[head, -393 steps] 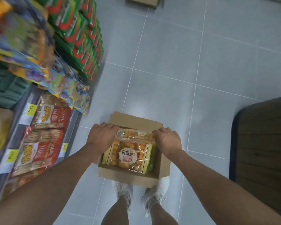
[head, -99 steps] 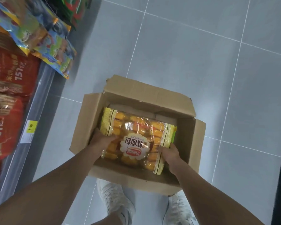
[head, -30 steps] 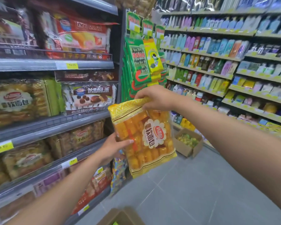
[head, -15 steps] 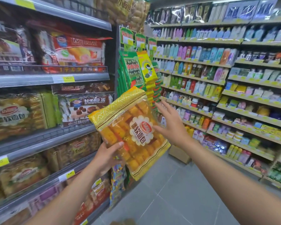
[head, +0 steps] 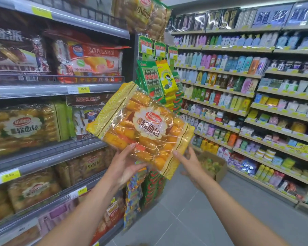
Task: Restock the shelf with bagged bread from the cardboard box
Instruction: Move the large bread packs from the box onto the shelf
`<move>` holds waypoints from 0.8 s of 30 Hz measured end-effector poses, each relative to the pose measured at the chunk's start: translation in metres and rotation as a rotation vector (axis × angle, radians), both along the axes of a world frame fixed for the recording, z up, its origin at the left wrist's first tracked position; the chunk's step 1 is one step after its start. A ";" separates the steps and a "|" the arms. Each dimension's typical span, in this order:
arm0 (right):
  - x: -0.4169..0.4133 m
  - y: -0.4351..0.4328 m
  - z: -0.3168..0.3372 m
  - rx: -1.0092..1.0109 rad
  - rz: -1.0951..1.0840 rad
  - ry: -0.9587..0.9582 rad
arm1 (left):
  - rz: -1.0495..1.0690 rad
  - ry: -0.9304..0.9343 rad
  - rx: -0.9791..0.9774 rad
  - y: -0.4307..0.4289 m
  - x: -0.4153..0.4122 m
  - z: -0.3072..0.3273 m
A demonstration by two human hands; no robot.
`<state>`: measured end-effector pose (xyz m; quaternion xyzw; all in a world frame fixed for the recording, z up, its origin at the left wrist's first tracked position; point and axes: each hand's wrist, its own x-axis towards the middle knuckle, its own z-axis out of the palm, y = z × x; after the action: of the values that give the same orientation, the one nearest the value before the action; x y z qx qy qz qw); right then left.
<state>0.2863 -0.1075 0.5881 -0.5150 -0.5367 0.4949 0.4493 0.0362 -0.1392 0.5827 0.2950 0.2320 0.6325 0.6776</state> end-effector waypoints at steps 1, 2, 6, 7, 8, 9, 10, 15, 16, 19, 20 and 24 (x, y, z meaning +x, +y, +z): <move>-0.005 0.003 -0.001 -0.037 0.048 0.110 | -0.023 -0.011 -0.003 -0.002 0.001 0.003; -0.009 0.005 0.000 -0.055 0.094 0.205 | -0.051 -0.022 0.000 -0.004 0.001 0.005; -0.031 0.011 0.008 -0.022 0.141 0.419 | -0.073 0.045 0.067 -0.007 -0.014 0.012; -0.034 0.013 0.010 -0.003 0.124 0.437 | -0.061 0.083 0.076 -0.008 -0.024 0.011; -0.036 0.016 0.011 0.019 0.103 0.447 | -0.038 0.108 0.065 -0.010 -0.035 0.011; -0.037 0.019 0.013 0.038 0.092 0.437 | -0.003 0.115 0.055 -0.011 -0.050 0.011; -0.039 0.023 0.014 0.060 0.095 0.426 | 0.038 0.113 0.050 -0.013 -0.066 0.012; -0.061 0.045 0.008 0.043 0.146 0.372 | 0.195 0.277 -0.026 -0.031 -0.147 0.006; -0.068 0.053 0.001 0.033 0.127 0.368 | 0.179 0.318 -0.034 -0.037 -0.158 0.005; -0.103 0.067 -0.006 0.003 0.164 0.250 | 0.234 0.463 -0.095 -0.048 -0.195 -0.001; -0.120 0.065 -0.002 0.000 0.188 0.236 | 0.259 0.505 -0.127 -0.053 -0.209 -0.001; -0.177 0.077 -0.004 -0.015 0.319 0.149 | 0.272 0.699 -0.230 -0.070 -0.261 -0.005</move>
<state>0.1098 -0.0300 0.5839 -0.3885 -0.5730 0.6006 0.4000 -0.2249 -0.2088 0.5781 0.3815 0.5549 0.5478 0.4964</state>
